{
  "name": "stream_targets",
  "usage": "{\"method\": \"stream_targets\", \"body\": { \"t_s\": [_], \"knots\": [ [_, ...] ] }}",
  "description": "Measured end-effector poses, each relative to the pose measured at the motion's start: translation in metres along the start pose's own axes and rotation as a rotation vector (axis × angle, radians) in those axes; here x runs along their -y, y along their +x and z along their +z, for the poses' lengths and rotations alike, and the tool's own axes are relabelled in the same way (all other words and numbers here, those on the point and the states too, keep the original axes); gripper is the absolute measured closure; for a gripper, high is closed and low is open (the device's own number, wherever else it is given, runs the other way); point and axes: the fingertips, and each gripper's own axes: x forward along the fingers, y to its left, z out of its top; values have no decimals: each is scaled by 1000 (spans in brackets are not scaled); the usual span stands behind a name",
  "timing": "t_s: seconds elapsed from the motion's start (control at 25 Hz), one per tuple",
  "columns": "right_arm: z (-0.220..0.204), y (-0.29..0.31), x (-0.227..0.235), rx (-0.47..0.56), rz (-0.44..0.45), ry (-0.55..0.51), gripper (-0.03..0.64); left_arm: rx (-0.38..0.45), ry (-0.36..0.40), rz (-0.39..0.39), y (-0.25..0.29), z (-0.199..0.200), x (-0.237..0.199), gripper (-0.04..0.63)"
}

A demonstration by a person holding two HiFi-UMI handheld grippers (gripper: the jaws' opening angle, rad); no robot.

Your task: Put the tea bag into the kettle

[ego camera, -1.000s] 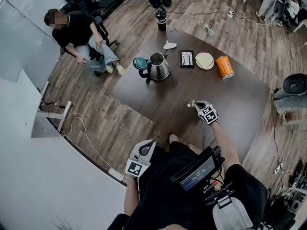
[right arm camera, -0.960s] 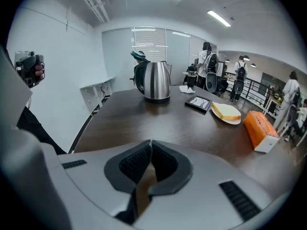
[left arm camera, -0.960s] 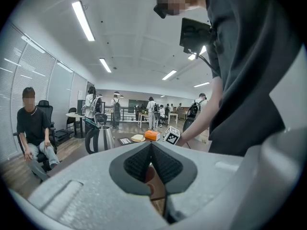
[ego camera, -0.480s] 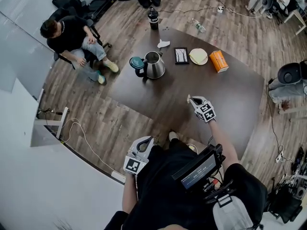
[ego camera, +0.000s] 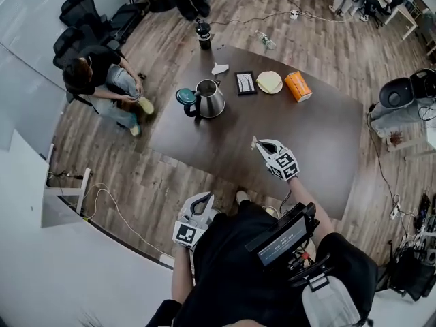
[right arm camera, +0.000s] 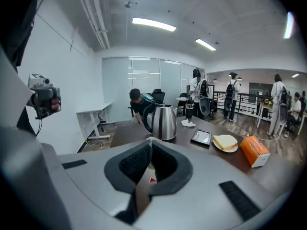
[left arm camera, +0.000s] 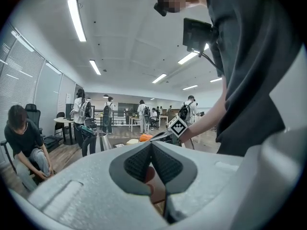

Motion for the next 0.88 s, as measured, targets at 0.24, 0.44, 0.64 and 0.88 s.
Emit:
{"method": "stream_targets", "body": {
  "t_s": [0.24, 0.44, 0.64, 0.88],
  "knots": [
    [48, -4, -27, 100, 5, 7, 609, 23, 24, -8, 4, 8, -14, 595],
    [78, -6, -52, 154, 34, -1, 609, -39, 78, 121, 6, -1, -36, 594],
    [102, -6, -82, 203, 70, -5, 611, -83, 62, 228, -3, -13, -61, 595],
    [119, 0, -112, 236, 100, -8, 611, -95, 42, 253, -16, -24, -78, 595]
  ]
}}
